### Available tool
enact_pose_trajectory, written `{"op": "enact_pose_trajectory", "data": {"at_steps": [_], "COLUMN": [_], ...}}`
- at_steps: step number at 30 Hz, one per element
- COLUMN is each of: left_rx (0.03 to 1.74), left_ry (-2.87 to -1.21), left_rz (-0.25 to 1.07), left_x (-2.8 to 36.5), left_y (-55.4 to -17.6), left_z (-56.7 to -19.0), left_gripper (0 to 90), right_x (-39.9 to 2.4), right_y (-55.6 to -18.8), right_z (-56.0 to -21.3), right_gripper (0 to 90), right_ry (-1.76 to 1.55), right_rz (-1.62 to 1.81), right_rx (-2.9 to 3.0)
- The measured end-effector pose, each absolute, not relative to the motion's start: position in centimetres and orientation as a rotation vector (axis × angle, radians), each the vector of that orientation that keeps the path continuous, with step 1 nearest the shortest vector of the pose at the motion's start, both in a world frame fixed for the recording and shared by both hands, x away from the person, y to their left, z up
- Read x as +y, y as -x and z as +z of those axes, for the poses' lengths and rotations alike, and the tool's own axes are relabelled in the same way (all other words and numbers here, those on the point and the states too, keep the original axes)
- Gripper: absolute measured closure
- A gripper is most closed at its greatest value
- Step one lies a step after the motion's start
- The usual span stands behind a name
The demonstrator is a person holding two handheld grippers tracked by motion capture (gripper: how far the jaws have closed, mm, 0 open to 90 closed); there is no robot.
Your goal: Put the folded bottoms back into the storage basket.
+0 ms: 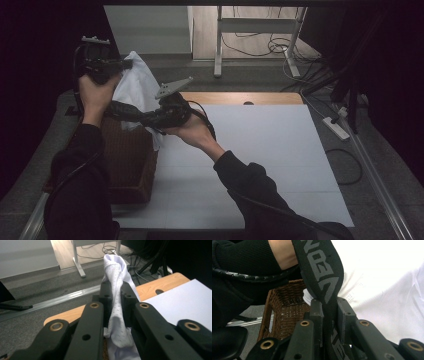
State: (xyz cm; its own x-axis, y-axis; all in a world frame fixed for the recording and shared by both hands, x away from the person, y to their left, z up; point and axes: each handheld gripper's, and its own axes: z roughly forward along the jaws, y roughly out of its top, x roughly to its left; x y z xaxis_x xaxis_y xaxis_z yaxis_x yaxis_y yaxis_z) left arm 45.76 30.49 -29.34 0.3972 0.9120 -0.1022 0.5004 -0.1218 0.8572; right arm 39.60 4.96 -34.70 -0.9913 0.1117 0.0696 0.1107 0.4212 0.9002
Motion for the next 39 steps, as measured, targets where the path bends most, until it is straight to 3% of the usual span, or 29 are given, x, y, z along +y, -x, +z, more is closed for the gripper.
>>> {"op": "enact_pose_trajectory", "data": {"at_steps": [18, 39], "left_rx": [1.264, 1.296], "left_ry": [-1.722, -1.813], "left_rz": [0.615, 0.566], "left_x": [33.5, 35.1], "left_y": [-44.7, -45.5], "left_z": [-28.4, -33.5], "left_gripper": [83.4, 83.3], "right_x": [8.1, 11.4], "right_y": [-39.2, -39.0], "right_z": [-34.6, -39.3], "right_gripper": [77.2, 76.9], "right_ry": [-0.171, -0.204], "right_rz": [1.703, 1.619], "right_rx": [2.625, 2.692]}}
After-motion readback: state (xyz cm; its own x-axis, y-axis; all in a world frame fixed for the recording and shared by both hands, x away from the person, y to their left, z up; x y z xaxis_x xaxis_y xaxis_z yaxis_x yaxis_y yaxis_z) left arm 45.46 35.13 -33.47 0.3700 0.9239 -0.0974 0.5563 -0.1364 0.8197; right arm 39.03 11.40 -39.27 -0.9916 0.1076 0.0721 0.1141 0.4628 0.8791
